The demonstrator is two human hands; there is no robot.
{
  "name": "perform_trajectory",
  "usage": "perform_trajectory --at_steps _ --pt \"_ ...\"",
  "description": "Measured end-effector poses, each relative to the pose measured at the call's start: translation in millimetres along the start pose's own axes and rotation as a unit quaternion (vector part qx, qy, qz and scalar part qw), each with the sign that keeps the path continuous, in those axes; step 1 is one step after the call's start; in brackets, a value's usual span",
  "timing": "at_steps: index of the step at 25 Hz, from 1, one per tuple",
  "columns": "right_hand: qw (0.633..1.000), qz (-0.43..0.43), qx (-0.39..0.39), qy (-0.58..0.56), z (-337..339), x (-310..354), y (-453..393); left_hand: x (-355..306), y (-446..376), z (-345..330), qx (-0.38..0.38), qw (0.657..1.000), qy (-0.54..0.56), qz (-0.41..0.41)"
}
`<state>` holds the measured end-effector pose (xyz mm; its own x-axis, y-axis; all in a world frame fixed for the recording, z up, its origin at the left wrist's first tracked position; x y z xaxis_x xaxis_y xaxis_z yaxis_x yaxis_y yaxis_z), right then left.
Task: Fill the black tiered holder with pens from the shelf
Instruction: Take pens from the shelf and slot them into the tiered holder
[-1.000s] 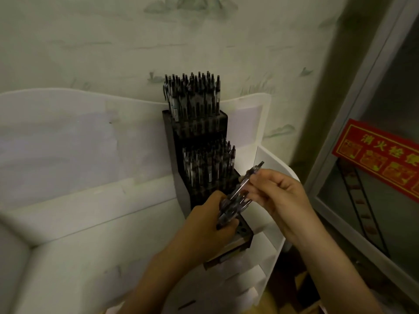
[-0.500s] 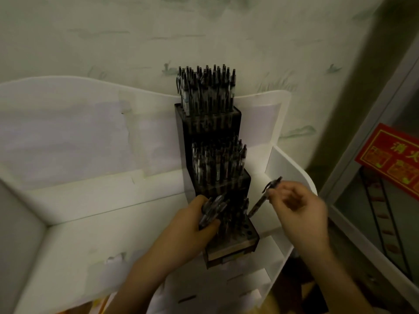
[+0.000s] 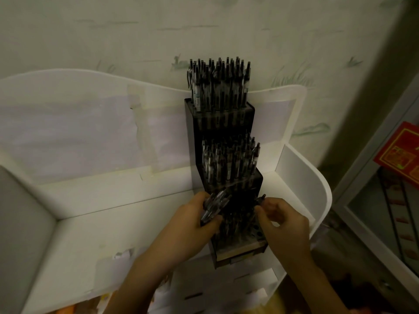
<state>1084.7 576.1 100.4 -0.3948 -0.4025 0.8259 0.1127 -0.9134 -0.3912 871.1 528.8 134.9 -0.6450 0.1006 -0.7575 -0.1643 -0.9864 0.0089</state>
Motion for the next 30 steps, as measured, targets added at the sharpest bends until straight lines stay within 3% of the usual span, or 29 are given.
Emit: perform_trajectory --at_steps 7,12,20,23,27,30 --pt "0.999 0.013 0.043 0.023 -14 -5 0 0 -4 -2 0.006 1.000 0.003 -0.003" --pt "0.987 -0.009 0.140 0.074 -36 -15 2 -3 -6 -4 0.008 1.000 -0.002 -0.004" --pt "0.989 -0.043 0.117 0.075 -18 -1 0 -5 -6 -8 0.022 1.000 -0.009 -0.001" --pt "0.997 -0.025 0.071 0.000 -4 26 -1 -7 -7 -11 0.026 1.000 -0.014 0.003" --pt "0.963 -0.090 0.168 -0.190 -20 45 -1 -15 -9 -17 0.032 0.999 -0.002 -0.011" --pt "0.945 -0.132 0.169 -0.249 -23 46 0 -16 -10 -20 0.034 0.999 0.005 -0.013"
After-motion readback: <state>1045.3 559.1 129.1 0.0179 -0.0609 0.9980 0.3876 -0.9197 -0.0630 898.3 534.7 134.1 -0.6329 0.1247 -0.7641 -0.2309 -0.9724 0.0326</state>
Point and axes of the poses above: each hand's wrist, its own y-axis away from the middle knuckle, its own z-axis out of the back of the hand, x = y × z, the point moved 7 cm from there along -y, towards the middle knuckle, and after that the axes turned 11 degrees about x, right-handed, at the moved point
